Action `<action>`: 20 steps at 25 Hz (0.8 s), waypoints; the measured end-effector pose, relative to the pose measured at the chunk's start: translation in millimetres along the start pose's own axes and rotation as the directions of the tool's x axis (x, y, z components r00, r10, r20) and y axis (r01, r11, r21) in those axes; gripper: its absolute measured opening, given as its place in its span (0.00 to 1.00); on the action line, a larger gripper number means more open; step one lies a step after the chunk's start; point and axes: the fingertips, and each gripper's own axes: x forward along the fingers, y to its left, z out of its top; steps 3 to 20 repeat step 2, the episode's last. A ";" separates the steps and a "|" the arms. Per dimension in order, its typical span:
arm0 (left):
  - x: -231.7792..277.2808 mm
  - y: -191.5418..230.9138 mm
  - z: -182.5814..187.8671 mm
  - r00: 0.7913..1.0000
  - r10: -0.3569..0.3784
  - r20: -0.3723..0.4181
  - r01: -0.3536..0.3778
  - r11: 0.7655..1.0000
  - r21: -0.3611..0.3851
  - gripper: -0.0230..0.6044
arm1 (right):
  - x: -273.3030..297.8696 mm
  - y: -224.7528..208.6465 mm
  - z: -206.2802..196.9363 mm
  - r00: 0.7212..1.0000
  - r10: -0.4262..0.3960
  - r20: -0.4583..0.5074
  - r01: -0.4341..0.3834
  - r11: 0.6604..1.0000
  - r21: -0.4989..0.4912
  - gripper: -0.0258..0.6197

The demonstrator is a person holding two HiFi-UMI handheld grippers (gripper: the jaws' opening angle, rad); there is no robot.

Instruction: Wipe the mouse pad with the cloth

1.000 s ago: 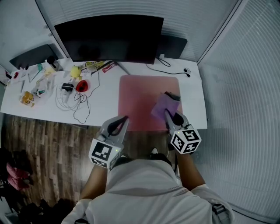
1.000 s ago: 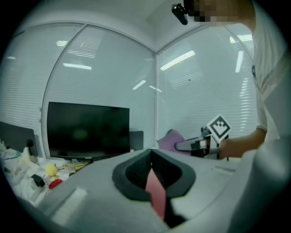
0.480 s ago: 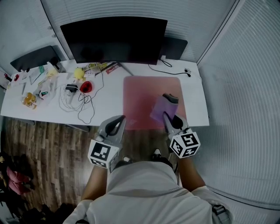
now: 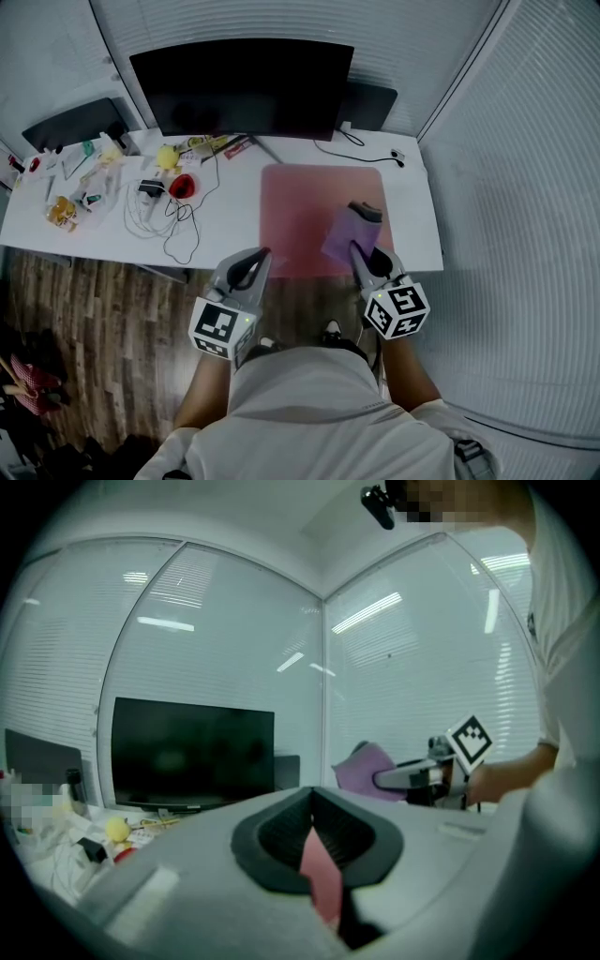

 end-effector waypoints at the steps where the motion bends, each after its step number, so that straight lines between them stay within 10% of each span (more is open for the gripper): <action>1: 0.4 -2.0 0.7 1.000 -0.002 0.003 0.002 1.000 0.000 0.04 | -1.2 -1.1 -0.6 1.000 -0.001 -0.002 0.001 1.000 -0.002 0.13; 20: 0.8 -4.0 1.5 1.000 -0.004 0.007 0.004 1.000 -0.001 0.04 | -2.5 -2.2 -1.4 1.000 -0.001 -0.004 0.001 1.000 -0.004 0.13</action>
